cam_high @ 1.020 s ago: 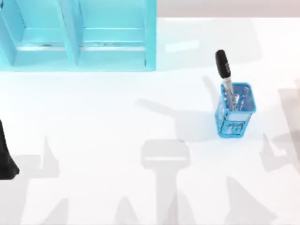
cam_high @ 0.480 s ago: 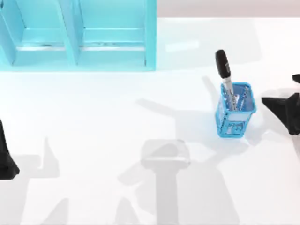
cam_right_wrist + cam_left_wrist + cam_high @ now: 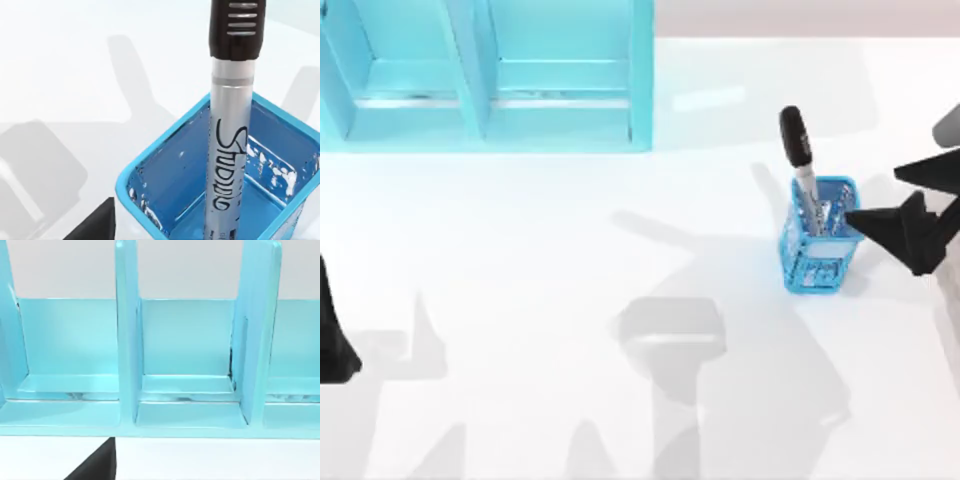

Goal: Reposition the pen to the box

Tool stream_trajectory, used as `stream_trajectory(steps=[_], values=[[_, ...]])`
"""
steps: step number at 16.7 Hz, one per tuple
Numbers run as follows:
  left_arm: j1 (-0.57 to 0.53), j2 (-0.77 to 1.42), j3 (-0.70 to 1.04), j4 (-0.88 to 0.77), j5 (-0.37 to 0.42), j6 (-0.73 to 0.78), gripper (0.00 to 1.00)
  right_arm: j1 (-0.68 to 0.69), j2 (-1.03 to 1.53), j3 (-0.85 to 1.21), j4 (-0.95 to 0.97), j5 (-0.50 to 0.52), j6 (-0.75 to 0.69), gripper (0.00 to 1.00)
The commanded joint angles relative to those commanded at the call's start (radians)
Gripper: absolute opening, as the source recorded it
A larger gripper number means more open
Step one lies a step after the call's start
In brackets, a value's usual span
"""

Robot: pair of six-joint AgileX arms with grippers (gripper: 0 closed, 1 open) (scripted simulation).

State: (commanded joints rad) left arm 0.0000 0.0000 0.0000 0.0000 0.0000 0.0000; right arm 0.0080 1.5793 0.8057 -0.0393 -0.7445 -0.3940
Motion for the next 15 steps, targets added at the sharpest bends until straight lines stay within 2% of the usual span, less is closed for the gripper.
stream_trajectory(steps=[5,12,15], values=[[0.0,0.0,0.0,0.0,0.0,0.0,1.0,0.01,0.013,0.005,0.016,0.008,0.012,1.0],[0.0,0.0,0.0,0.0,0.0,0.0,1.0,0.164,0.289,0.095,0.289,0.121,0.151,1.0],[0.0,0.0,0.0,0.0,0.0,0.0,1.0,0.194,0.328,0.109,0.329,0.146,0.177,1.0]])
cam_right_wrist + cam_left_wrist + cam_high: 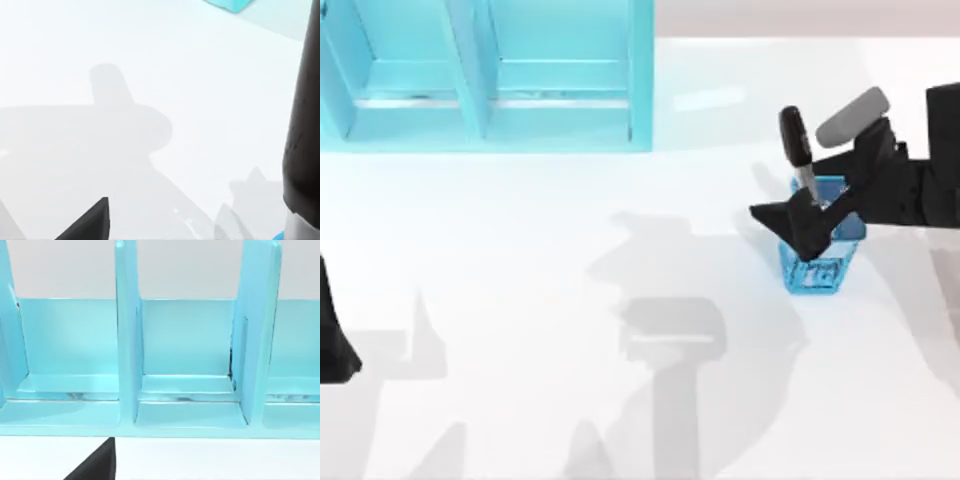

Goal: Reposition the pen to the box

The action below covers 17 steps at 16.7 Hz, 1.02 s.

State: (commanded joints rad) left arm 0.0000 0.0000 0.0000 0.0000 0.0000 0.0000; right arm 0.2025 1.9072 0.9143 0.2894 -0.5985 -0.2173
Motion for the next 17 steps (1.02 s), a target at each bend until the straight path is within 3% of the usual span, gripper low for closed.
stream_trajectory(steps=[3,16,17], values=[[0.0,0.0,0.0,0.0,0.0,0.0,1.0,0.0,0.0,0.0,0.0,0.0,0.0,1.0],[0.0,0.0,0.0,0.0,0.0,0.0,1.0,0.0,0.0,0.0,0.0,0.0,0.0,0.02],[0.0,0.0,0.0,0.0,0.0,0.0,1.0,0.0,0.0,0.0,0.0,0.0,0.0,0.0]])
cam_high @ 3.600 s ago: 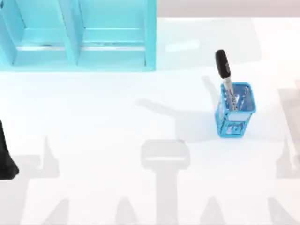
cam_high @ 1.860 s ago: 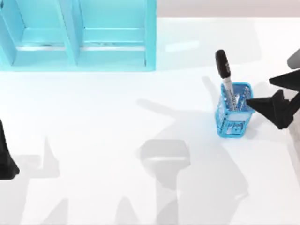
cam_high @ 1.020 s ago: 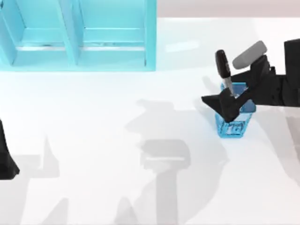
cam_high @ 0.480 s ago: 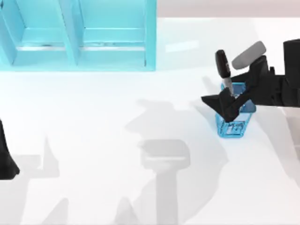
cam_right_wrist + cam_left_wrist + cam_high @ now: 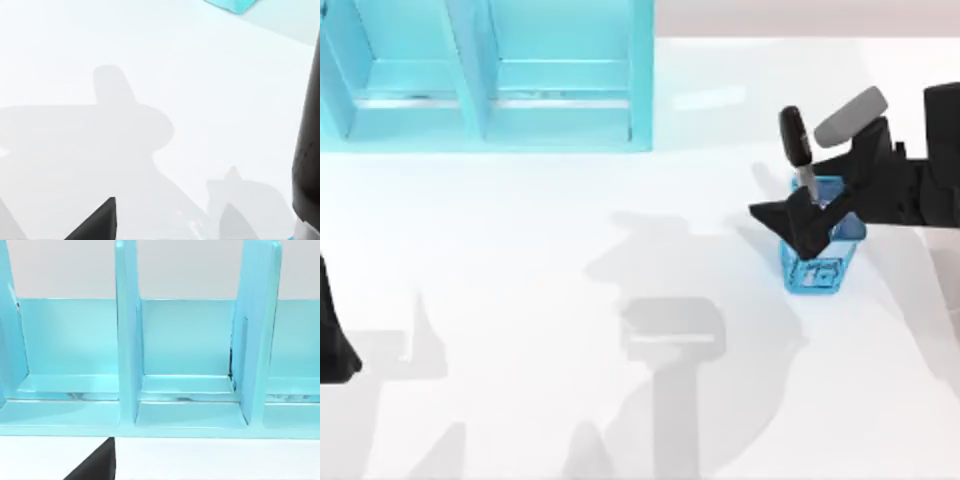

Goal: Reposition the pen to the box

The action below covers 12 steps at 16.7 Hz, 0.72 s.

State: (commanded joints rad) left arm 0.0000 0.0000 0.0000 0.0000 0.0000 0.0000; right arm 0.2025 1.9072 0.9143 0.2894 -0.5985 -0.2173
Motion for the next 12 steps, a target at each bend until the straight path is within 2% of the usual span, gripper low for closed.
stream_trajectory(steps=[9,12], values=[[0.0,0.0,0.0,0.0,0.0,0.0,1.0,-0.001,-0.006,0.005,-0.005,-0.005,0.002,0.0],[0.0,0.0,0.0,0.0,0.0,0.0,1.0,-0.054,-0.016,0.059,-0.063,-0.05,-0.045,0.0]])
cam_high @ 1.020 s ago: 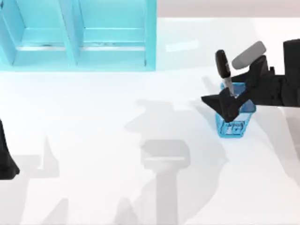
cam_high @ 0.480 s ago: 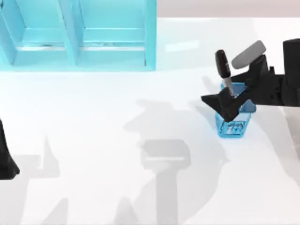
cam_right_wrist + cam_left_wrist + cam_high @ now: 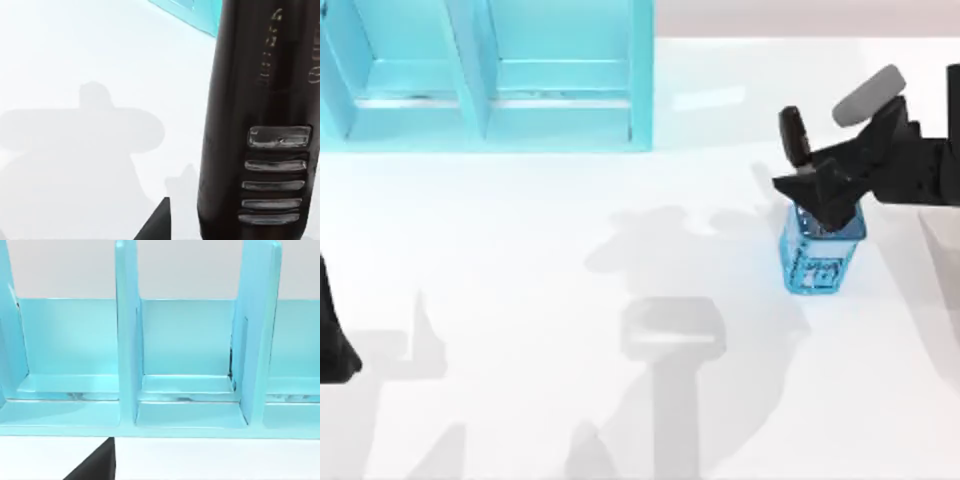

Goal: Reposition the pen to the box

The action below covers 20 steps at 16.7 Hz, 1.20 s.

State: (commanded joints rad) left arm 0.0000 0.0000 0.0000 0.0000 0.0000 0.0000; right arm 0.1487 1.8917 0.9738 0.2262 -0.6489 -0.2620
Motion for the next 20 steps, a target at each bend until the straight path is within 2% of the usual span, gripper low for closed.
stream_trajectory(steps=[4,9,12,16,20], values=[[0.0,0.0,0.0,0.0,0.0,0.0,1.0,-0.097,-0.029,0.127,-0.211,-0.076,-0.119,0.0],[0.0,0.0,0.0,0.0,0.0,0.0,1.0,-0.225,-0.081,0.252,-0.63,-0.142,-0.235,0.0],[0.0,0.0,0.0,0.0,0.0,0.0,1.0,-0.318,-0.125,0.343,-0.816,-0.176,-0.334,0.0],[0.0,0.0,0.0,0.0,0.0,0.0,1.0,-0.382,-0.184,0.414,-0.925,-0.247,-0.413,0.0],[0.0,0.0,0.0,0.0,0.0,0.0,1.0,-0.376,-0.182,0.413,-0.928,-0.249,-0.411,0.0]])
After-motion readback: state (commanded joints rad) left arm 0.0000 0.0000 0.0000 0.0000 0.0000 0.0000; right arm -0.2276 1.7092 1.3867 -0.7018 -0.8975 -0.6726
